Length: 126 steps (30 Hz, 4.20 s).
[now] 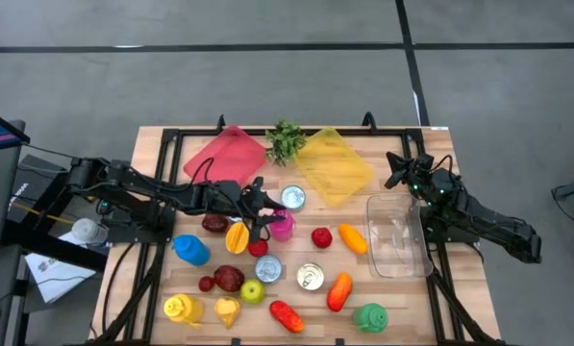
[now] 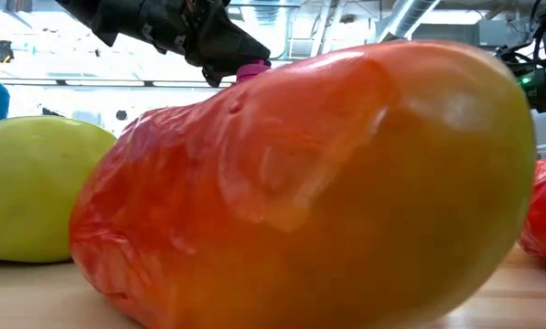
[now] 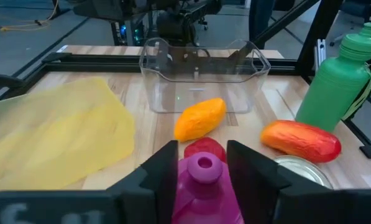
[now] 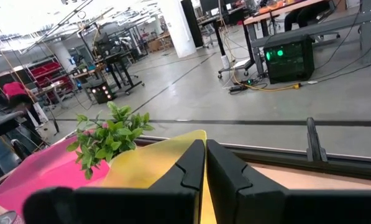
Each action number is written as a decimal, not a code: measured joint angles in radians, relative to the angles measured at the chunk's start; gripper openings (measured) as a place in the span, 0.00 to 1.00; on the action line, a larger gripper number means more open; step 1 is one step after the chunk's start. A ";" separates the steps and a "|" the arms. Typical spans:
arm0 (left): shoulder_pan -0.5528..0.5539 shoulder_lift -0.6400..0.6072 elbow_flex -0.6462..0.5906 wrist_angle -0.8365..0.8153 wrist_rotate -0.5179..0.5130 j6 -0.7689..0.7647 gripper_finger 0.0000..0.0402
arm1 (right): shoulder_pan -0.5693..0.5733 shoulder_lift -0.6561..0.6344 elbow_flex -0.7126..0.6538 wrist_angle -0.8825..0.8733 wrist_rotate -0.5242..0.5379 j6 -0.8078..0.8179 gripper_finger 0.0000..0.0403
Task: Pick & Place Food Item
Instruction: Put the pink water bottle into the pink bin, then put the blue water bottle into the pink bin
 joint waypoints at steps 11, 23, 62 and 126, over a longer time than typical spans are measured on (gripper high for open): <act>0.000 -0.068 0.009 0.054 -0.053 -0.002 0.09 | 0.000 0.000 0.000 0.003 0.000 0.000 0.03; 0.000 -0.284 0.010 0.052 -0.434 0.078 0.12 | 0.000 0.000 0.000 0.003 0.000 0.000 0.03; 0.537 -0.174 0.010 -0.139 -0.580 -0.037 0.12 | 0.000 0.000 0.000 0.003 0.000 0.000 0.03; -0.297 -0.477 0.425 -1.379 -0.558 -0.522 0.67 | -0.001 0.000 0.000 0.003 0.000 0.000 0.03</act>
